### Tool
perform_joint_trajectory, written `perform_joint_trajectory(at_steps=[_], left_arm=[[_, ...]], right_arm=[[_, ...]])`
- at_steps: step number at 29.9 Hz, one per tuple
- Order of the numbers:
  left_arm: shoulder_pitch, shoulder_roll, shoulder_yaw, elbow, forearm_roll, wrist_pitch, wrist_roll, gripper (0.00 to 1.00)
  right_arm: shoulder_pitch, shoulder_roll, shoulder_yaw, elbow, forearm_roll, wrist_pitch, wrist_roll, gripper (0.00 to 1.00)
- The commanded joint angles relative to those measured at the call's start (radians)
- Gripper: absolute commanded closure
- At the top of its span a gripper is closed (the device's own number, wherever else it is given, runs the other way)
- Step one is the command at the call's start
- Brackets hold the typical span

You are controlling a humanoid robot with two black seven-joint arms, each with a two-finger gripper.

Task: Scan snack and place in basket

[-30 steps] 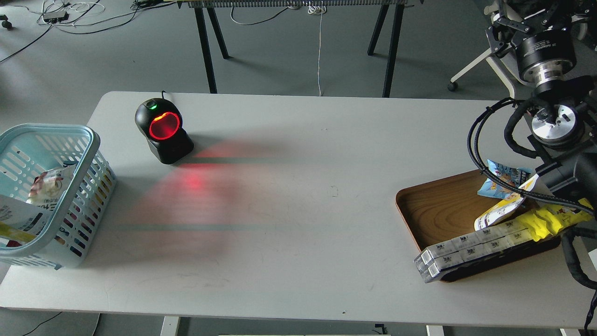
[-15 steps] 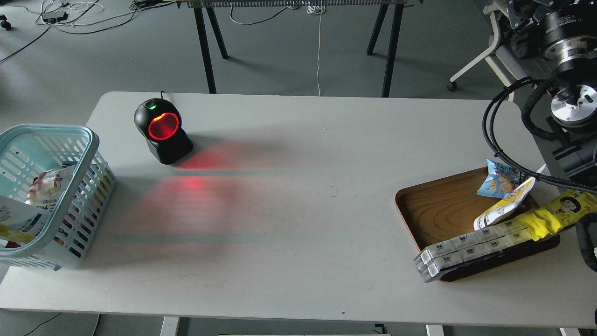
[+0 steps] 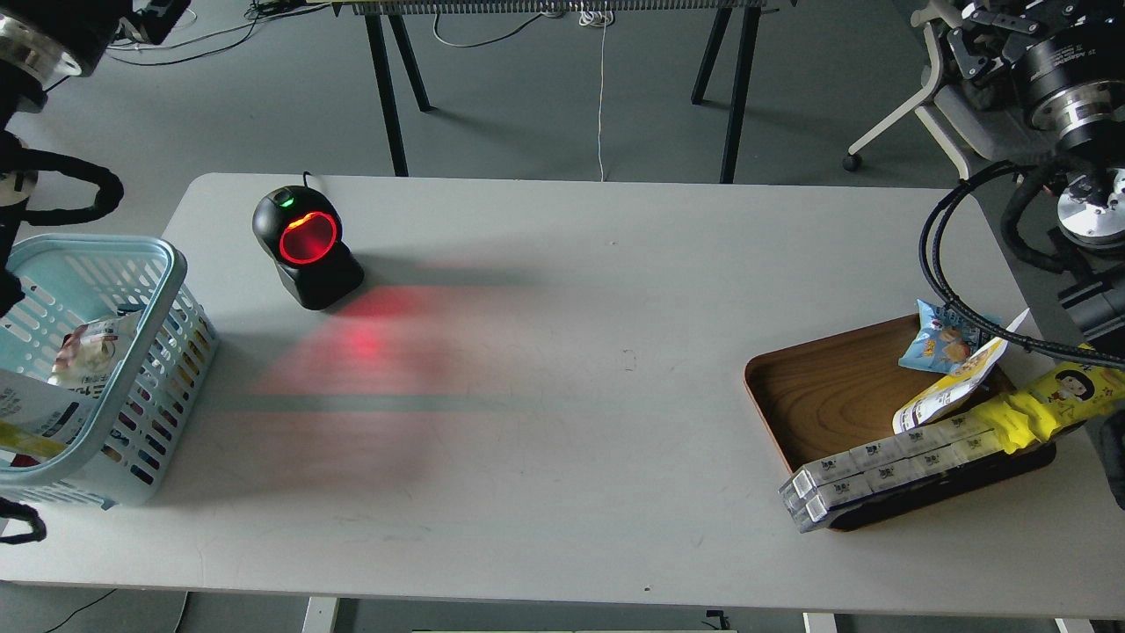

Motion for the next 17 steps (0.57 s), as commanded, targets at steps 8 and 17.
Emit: perform_joint_trajectory(at_steps=[8, 17], left_arm=[[0.002, -0.184, -0.029, 0.132, -0.229, -0.001, 0.004, 0.01], [0.012, -0.223, -0.031, 0.123, -0.259, -0.001, 0.003, 0.01]], right_arm=[[-0.008, 0.056, 0.079, 0.000, 0.003, 0.001, -0.016, 0.01], [0.014, 0.078, 0.062, -0.001, 0.000, -0.012, -0.027, 0.01]])
